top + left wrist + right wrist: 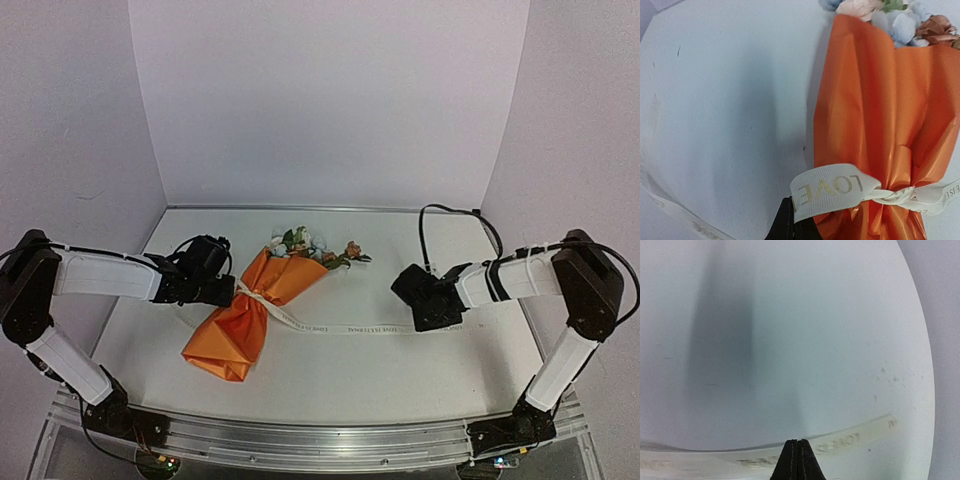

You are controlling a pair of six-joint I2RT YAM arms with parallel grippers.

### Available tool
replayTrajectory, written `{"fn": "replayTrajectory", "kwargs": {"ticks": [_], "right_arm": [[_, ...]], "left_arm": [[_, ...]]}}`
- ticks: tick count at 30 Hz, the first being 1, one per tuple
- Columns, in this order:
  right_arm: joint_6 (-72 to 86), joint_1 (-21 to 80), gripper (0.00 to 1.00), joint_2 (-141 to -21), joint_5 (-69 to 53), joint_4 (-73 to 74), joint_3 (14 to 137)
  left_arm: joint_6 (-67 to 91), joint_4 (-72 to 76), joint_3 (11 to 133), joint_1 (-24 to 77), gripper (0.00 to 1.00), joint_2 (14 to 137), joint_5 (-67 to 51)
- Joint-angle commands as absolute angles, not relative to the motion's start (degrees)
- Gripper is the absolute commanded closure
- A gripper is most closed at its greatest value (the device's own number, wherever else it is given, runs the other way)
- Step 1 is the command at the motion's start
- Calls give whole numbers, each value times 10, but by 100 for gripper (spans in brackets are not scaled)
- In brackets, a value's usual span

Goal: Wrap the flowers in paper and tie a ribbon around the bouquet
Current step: Tie the ribbon around the folded bouquet.

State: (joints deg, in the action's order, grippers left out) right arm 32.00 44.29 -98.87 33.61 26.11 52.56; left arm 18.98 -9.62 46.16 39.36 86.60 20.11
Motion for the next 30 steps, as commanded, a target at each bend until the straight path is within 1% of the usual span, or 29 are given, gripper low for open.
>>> {"fn": "replayTrajectory", "kwargs": {"ticks": [1, 3, 6, 7, 9, 10, 14, 16, 20, 25, 30], "right_arm": [[353, 413, 100, -918, 338, 293, 481], [328, 414, 100, -902, 305, 270, 473], [270, 418, 99, -884, 221, 215, 466], [245, 421, 96, -883, 193, 197, 466], [207, 434, 72, -894, 146, 173, 479], [191, 444, 63, -903, 130, 167, 492], [119, 490, 36, -950, 97, 150, 542], [103, 507, 28, -974, 76, 143, 566], [76, 539, 20, -1028, 67, 137, 624], [61, 562, 13, -1094, 73, 137, 692], [48, 579, 8, -1146, 106, 151, 749]], "left_arm": [[252, -61, 438, 397, 100, 879, 121], [236, -47, 440, 402, 100, 883, 94], [219, -40, 453, 403, 100, 896, 64], [214, -37, 457, 403, 100, 899, 51], [202, -28, 466, 404, 100, 907, 12], [197, -26, 471, 405, 100, 912, -8], [188, -29, 488, 414, 100, 925, -25], [186, -29, 489, 414, 100, 925, -24], [183, -32, 491, 414, 100, 923, -24], [174, -37, 496, 414, 100, 926, -28], [167, -41, 501, 414, 100, 926, -30]]}}
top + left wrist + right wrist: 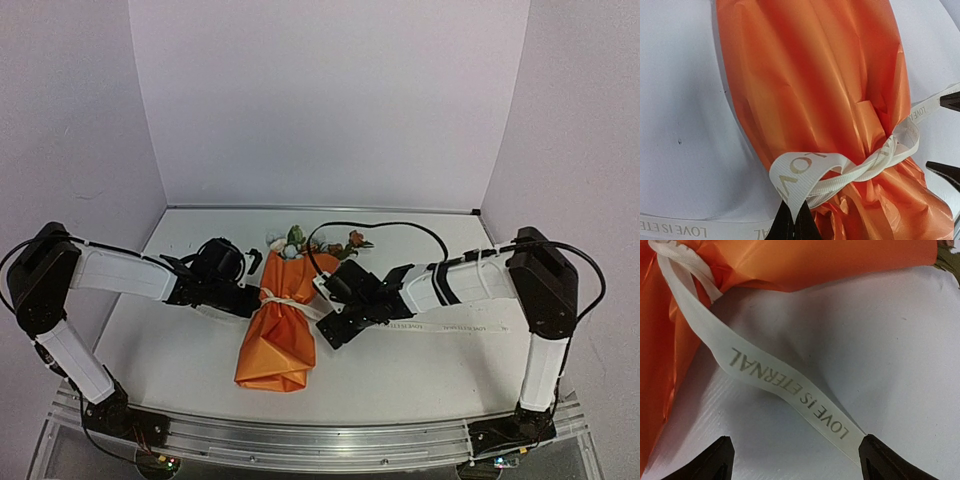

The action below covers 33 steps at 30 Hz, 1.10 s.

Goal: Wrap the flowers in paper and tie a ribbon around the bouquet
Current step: Tie the ribbon around the folded bouquet.

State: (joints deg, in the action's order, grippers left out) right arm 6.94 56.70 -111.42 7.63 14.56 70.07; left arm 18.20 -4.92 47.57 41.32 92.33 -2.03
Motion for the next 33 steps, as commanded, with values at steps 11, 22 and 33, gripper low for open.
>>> {"fn": "replayTrajectory", "kwargs": {"ticks": [11, 22, 33], "right_arm": [[46, 593, 10, -1226, 208, 159, 830], [30, 601, 92, -1257, 270, 141, 864], [79, 601, 100, -1106, 375, 140, 726]], "left_arm": [[157, -39, 503, 414, 100, 927, -41], [155, -32, 500, 414, 100, 923, -40], [180, -37, 497, 415, 100, 880, 52]]}}
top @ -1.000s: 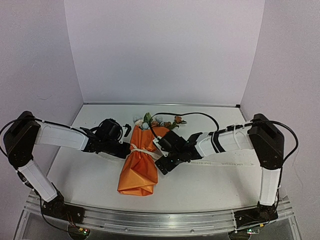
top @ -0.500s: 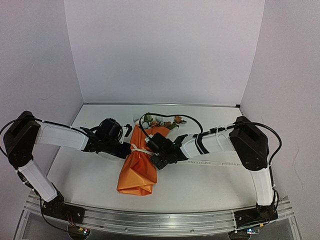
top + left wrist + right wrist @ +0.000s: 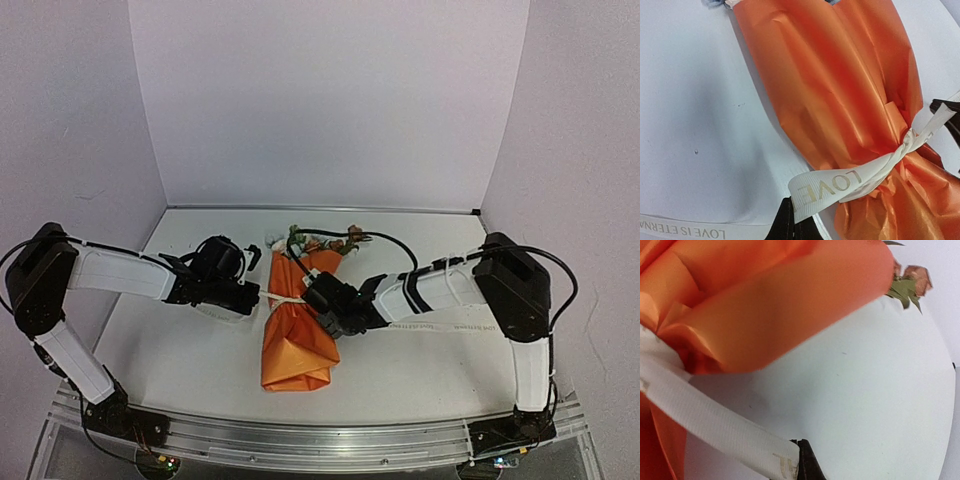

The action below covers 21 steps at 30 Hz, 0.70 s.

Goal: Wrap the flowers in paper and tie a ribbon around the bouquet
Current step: Tie the ribbon around the folded bouquet.

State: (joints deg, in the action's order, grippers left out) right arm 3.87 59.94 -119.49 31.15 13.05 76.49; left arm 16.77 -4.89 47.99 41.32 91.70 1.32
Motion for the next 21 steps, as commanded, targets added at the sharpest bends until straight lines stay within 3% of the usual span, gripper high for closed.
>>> {"fn": "replayTrajectory", "kwargs": {"ticks": [1, 12, 21], "right_arm": [[90, 601, 100, -1092, 379, 147, 713], [293, 556, 100, -973, 390, 263, 557], [420, 484, 100, -866, 360, 291, 421]], "left_arm": [[182, -40, 498, 415, 100, 878, 55], [281, -66, 455, 418, 100, 882, 127], [329, -44, 387, 352, 100, 872, 65]]}}
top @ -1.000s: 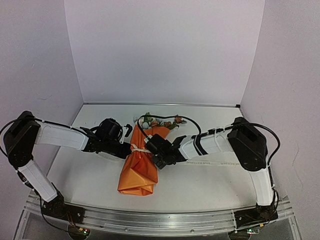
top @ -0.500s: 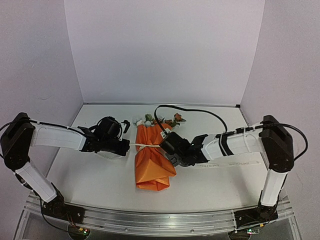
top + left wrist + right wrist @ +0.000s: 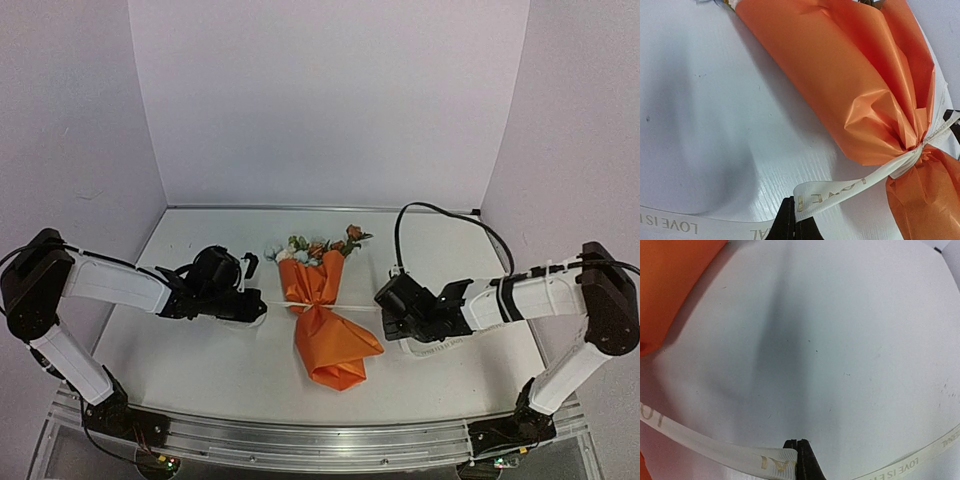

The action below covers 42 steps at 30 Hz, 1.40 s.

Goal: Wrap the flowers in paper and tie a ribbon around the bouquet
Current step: Tie the ribbon around the folded bouquet, then cross the half-tied ribbon over the folded bouquet.

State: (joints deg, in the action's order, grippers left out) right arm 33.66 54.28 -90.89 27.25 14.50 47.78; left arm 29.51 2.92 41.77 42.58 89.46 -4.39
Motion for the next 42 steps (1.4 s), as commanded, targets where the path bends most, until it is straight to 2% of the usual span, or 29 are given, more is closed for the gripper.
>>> {"fn": "replayTrajectory", "kwargs": {"ticks": [1, 8, 16, 29, 42], "right_arm": [[420, 484, 100, -859, 356, 291, 416], [472, 523, 100, -791, 358, 314, 361], [492, 656, 100, -841, 398, 400, 403], [492, 582, 100, -870, 330, 423, 384], [412, 581, 100, -874, 282, 415, 443]], "left_arm": [[323, -45, 389, 352, 100, 873, 60], [315, -32, 410, 330, 100, 910, 20], [284, -47, 489, 286, 100, 1005, -40], [337, -37, 408, 275, 100, 968, -50], [199, -92, 482, 356, 100, 886, -149]]}}
